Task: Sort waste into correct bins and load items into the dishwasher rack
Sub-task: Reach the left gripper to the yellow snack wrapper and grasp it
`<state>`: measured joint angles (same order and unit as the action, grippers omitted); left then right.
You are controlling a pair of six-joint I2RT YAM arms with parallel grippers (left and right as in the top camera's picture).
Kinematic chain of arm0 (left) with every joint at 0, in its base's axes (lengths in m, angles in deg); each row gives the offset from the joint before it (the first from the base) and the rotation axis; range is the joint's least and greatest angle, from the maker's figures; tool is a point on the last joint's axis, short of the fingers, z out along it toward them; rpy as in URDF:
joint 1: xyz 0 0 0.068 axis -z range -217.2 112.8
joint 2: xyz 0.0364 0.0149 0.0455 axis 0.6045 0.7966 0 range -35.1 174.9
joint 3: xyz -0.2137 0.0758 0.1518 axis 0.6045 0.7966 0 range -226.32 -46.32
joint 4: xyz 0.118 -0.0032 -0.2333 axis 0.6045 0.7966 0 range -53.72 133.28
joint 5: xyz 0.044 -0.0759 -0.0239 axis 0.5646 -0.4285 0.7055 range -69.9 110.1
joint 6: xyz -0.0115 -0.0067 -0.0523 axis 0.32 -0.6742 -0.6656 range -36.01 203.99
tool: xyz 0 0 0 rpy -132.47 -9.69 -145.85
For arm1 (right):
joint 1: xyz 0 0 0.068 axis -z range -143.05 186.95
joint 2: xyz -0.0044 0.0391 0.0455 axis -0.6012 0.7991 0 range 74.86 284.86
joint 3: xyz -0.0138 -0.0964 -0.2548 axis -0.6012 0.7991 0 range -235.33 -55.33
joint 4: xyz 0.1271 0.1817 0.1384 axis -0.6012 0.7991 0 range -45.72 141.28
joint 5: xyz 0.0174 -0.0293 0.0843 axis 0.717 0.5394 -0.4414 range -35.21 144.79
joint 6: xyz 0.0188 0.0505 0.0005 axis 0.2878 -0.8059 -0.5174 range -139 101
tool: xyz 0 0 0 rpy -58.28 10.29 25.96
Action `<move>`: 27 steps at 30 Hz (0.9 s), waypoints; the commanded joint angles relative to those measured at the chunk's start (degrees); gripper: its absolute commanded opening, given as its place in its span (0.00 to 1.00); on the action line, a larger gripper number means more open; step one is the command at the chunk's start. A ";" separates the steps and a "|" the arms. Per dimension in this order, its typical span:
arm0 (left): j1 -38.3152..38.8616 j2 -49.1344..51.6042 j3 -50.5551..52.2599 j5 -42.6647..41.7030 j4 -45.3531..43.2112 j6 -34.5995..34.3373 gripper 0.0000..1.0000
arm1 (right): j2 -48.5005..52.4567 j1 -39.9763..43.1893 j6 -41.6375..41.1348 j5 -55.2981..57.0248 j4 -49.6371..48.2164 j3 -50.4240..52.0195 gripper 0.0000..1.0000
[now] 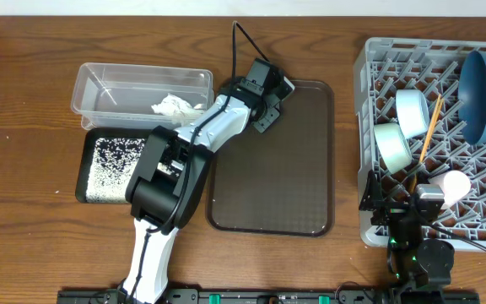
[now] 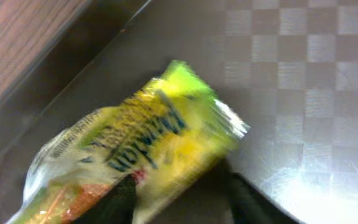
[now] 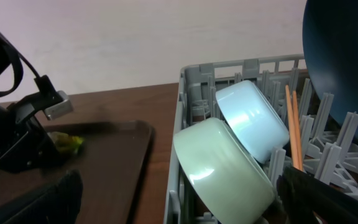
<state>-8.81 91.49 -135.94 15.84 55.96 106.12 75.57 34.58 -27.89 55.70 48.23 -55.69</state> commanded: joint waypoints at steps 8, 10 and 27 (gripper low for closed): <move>-1.64 -0.20 -0.02 -8.09 5.86 -18.69 0.06 | -0.22 0.48 0.39 0.35 0.20 0.04 0.99; -1.88 -1.99 -0.07 -8.41 7.74 -21.55 0.06 | -0.22 0.48 0.39 0.35 0.20 0.04 0.99; -5.46 -23.80 -0.17 2.25 18.45 -24.39 0.06 | -0.22 0.48 0.39 0.35 0.20 0.04 0.99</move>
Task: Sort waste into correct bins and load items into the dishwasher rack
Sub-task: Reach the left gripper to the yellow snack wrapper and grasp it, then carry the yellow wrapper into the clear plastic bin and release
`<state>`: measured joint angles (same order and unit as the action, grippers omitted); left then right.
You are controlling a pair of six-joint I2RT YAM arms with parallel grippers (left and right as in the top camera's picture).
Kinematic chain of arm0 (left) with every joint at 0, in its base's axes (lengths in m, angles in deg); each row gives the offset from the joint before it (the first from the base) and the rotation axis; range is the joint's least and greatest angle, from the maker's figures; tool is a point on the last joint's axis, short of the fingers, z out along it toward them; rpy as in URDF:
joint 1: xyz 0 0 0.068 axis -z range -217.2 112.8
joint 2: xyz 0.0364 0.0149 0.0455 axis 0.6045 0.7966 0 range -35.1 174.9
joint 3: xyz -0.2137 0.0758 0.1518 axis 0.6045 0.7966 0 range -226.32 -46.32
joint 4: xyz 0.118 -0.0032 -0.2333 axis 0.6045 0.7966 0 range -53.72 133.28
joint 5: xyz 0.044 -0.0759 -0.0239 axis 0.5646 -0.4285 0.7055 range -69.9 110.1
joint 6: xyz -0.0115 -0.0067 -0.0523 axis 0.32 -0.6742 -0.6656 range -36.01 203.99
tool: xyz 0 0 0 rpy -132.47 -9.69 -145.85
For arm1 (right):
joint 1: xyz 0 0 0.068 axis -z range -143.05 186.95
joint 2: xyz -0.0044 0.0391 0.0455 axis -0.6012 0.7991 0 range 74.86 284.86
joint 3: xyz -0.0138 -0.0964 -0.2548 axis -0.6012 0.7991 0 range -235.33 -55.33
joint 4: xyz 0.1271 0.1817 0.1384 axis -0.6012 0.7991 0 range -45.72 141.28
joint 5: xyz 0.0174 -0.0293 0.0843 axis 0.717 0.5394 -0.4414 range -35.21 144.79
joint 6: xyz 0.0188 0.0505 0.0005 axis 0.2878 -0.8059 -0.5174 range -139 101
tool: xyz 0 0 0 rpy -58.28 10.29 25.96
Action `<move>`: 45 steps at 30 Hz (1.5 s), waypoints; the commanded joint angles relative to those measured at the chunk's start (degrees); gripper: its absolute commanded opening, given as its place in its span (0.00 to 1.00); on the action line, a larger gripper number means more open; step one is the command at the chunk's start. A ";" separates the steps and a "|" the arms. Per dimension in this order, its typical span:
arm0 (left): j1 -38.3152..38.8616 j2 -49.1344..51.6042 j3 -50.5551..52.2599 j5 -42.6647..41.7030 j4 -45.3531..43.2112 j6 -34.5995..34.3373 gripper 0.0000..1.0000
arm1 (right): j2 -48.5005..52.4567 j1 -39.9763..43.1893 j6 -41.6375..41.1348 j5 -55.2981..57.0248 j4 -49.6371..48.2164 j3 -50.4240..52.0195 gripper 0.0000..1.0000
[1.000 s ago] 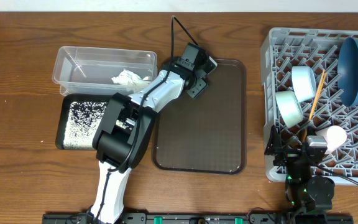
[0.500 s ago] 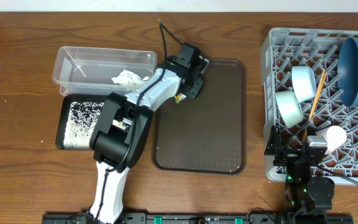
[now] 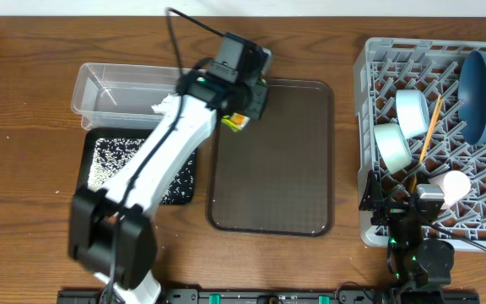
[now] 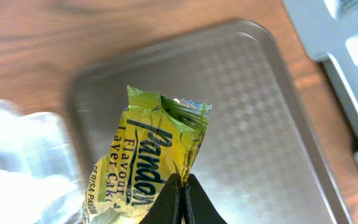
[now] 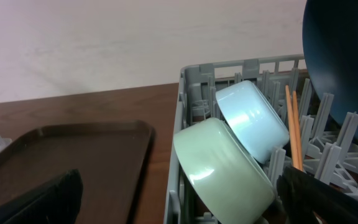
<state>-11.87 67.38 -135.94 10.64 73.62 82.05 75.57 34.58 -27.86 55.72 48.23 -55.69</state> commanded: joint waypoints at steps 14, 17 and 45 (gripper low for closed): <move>-13.16 1.25 -0.20 8.44 -0.15 18.23 0.79 | -0.22 0.48 0.37 0.33 0.20 0.04 0.99; -12.98 -2.80 -0.24 8.46 2.01 18.16 0.83 | -0.22 0.48 0.37 0.33 0.20 0.04 0.99; -12.26 -42.77 -0.22 9.51 32.61 6.54 0.97 | -0.22 0.48 0.37 0.33 0.20 0.04 0.99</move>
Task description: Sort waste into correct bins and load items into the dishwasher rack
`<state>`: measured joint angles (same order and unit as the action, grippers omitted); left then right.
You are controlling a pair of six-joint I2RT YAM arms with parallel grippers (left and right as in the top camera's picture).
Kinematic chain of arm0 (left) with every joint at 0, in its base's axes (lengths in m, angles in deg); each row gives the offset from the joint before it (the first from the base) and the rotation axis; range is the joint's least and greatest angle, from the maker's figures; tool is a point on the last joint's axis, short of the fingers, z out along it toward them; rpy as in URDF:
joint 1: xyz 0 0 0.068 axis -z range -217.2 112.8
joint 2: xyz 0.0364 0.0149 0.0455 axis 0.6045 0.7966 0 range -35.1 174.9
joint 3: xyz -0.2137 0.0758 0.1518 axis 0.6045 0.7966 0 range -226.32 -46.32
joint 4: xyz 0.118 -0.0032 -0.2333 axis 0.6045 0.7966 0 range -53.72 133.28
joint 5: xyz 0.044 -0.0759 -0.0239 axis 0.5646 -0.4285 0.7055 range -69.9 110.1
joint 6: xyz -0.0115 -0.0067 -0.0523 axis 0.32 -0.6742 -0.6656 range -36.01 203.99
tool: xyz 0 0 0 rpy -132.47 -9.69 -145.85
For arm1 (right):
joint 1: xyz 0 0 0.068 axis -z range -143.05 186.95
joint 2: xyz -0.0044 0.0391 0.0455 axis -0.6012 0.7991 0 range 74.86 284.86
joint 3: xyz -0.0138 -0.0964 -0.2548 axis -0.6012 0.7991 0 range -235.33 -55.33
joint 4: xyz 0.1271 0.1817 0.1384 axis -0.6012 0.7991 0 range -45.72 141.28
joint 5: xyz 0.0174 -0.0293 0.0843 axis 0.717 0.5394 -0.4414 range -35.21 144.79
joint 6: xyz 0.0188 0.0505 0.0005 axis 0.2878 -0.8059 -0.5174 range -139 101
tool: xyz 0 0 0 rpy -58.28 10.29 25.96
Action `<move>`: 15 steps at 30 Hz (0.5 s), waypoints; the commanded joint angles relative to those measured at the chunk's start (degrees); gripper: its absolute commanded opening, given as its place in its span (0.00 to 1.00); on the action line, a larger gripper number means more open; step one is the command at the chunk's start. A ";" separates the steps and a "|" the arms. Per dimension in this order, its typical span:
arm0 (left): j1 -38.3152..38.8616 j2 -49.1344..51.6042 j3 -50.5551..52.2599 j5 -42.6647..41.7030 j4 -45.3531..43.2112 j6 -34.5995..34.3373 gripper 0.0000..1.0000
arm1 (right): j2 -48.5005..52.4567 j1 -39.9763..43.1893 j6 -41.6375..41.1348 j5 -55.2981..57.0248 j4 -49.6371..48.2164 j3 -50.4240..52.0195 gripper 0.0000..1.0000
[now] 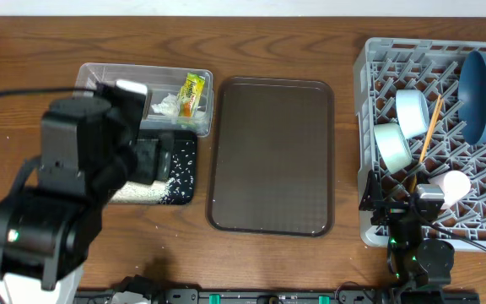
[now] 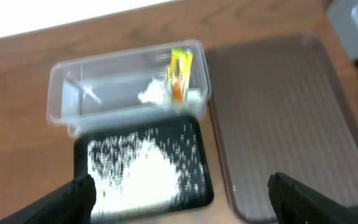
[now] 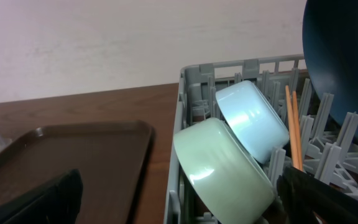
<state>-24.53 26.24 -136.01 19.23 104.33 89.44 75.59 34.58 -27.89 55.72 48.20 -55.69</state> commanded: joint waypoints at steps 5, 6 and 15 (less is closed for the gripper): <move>0.37 -6.43 2.56 0.96 0.48 2.29 0.97 | -0.24 0.48 0.37 0.33 0.22 0.04 0.99; 0.37 -7.89 4.31 0.96 -1.86 3.30 0.97 | -0.24 0.48 0.39 0.33 0.22 0.04 0.99; -2.01 -29.64 35.87 0.24 -32.39 4.37 0.98 | -0.24 0.48 0.37 0.33 0.22 0.04 0.99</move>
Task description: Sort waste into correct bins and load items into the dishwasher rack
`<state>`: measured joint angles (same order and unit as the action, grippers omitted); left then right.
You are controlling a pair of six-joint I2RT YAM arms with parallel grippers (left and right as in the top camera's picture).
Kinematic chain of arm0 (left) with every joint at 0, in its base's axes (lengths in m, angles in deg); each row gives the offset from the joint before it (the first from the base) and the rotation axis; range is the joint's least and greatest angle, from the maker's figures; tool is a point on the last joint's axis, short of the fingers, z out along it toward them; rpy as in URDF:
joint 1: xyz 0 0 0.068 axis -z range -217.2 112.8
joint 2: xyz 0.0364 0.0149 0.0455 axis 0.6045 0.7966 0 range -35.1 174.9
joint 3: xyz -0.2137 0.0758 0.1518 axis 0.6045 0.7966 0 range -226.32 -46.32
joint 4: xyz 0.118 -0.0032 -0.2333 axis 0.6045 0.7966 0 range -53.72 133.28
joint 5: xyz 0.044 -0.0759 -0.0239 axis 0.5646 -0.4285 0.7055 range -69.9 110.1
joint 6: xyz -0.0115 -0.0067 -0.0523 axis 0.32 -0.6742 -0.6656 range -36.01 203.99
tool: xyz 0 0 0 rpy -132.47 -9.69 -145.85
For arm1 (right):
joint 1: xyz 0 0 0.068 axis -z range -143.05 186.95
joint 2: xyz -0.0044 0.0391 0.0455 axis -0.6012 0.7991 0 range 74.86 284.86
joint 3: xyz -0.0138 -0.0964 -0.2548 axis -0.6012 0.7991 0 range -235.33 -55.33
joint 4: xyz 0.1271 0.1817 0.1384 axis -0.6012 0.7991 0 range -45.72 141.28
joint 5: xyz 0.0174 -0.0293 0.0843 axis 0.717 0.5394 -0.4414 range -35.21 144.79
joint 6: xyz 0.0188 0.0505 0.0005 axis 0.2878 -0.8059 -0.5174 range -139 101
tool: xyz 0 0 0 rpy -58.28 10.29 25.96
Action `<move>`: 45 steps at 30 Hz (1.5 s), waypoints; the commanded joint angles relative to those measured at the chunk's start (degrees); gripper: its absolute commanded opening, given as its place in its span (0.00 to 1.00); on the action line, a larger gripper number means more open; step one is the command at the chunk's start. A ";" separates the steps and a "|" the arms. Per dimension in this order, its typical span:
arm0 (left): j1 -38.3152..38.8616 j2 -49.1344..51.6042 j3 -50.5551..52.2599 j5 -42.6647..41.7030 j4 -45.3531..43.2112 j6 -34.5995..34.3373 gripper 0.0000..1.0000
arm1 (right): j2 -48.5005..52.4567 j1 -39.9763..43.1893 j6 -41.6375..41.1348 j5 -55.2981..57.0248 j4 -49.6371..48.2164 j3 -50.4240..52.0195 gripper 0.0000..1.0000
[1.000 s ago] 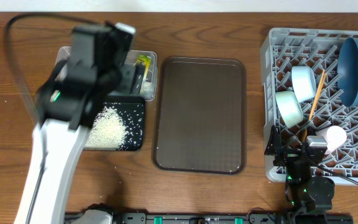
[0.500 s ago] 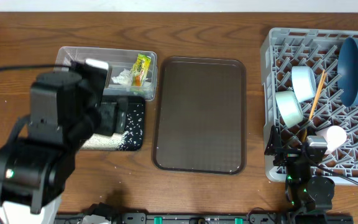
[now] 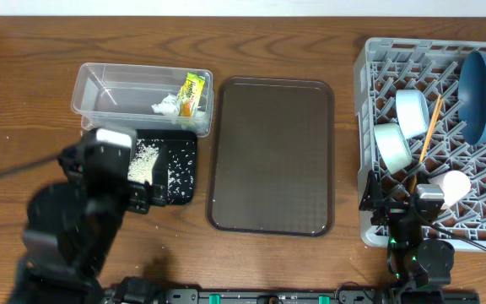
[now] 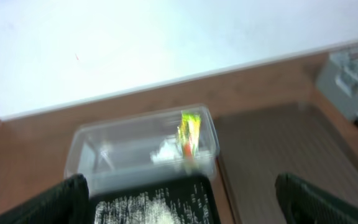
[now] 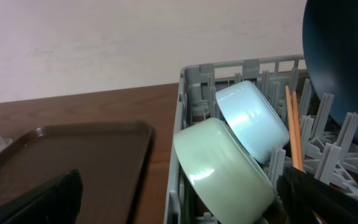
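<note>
A yellow-green snack wrapper (image 3: 194, 93) lies in the right end of the clear bin (image 3: 108, 93), next to a crumpled white tissue (image 3: 165, 105); the left wrist view also shows the wrapper (image 4: 189, 130). My left arm (image 3: 83, 211) sits at the front left, partly over the black bin (image 3: 188, 196). Its gripper (image 4: 185, 205) is open and holds nothing. The brown tray (image 3: 271, 156) is bare. My right gripper (image 5: 179, 205) is open at the dish rack's (image 3: 367, 67) near corner, facing a pale green bowl (image 5: 222, 168).
The rack also holds a light blue bowl (image 3: 413, 110), a dark blue bowl (image 3: 483, 93), wooden chopsticks (image 3: 429, 127) and a white cup (image 3: 456, 184). White crumbs cover the black bin's floor. Bare wood lies left of the bins.
My left arm has drawn back toward the table's front and its wrist camera now looks more level at the bins. The wrapper stays in the clear bin. The right arm is unmoved.
My left gripper was down on the wrapper at the tray's far left corner. Then it was shut on the wrapper, held up beside the clear bin. Later the wrapper lay in the clear bin and the gripper was open, back over the black bin, now farther back.
</note>
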<state>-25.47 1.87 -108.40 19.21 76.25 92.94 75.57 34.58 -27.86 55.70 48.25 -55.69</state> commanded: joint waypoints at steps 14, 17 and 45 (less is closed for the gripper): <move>-4.28 -32.24 45.70 0.07 -32.89 0.83 0.98 | -0.22 0.48 0.37 0.35 0.17 0.04 0.99; -4.28 -35.06 50.69 0.07 -36.96 0.83 0.98 | -0.22 0.48 0.37 0.35 0.17 0.04 0.99; -4.33 -36.74 61.86 0.09 -35.93 -0.46 0.99 | -0.22 0.48 0.37 0.35 0.17 0.04 0.99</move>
<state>-29.56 -34.47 -47.16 18.66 37.54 92.81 75.59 34.58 -27.73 55.70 48.23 -55.69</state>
